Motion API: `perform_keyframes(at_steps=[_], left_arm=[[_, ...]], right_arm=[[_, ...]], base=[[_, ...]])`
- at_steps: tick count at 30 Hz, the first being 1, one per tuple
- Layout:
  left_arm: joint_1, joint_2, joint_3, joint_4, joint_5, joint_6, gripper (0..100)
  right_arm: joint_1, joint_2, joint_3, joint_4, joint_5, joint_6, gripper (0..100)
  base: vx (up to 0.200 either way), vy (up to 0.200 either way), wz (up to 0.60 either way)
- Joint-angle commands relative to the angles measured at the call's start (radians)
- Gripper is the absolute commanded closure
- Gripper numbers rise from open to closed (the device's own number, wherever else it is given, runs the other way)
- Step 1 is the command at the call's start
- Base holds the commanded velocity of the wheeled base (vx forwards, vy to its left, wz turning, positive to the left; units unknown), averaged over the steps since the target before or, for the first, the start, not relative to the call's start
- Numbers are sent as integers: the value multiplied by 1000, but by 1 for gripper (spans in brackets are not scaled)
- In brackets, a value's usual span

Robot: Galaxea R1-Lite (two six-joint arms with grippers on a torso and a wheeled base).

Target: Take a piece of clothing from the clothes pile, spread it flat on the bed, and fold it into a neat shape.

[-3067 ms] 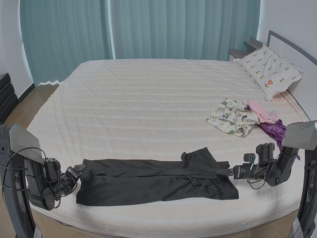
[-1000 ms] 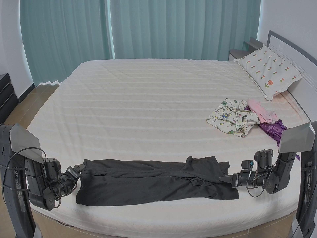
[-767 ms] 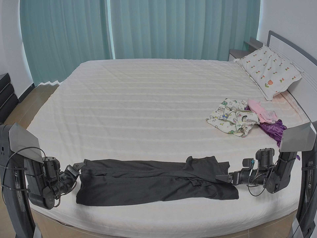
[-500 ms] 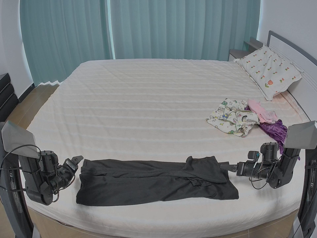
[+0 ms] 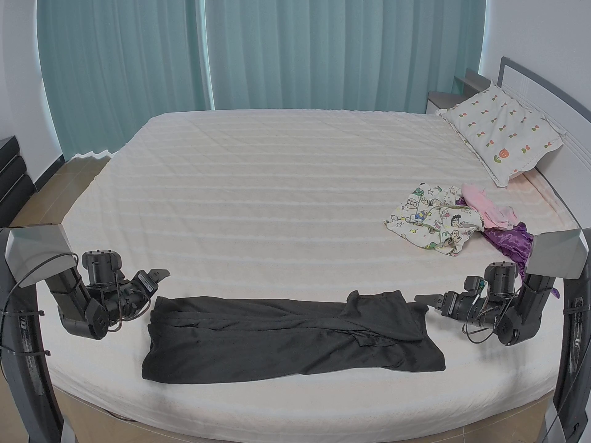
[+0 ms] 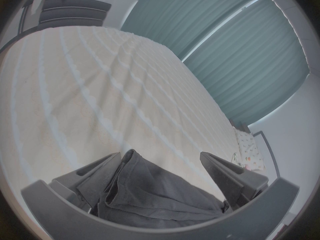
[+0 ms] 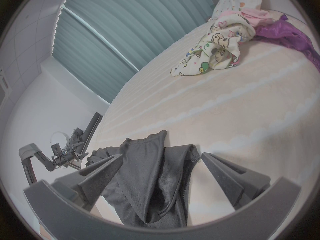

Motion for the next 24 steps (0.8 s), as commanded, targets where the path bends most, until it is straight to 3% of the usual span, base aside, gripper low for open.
perform_keyframes(at_steps=[1,14,15,24], left_arm=[[-6,79,-27,10,-13,69,0],[-21,94,-32,4,-10,103,0],[-23,100,-34,4,-10,116,100],[-23,143,-73,-7,76,127,100]], right_arm=[[-15,35,6,-10,-5,67,0],[8,70,-5,-33,-42,85,0],[10,71,-6,-38,-43,85,0],[33,78,-31,-65,-74,106,0]], base=[[0,0,0],[0,0,0],[0,0,0],[0,0,0]])
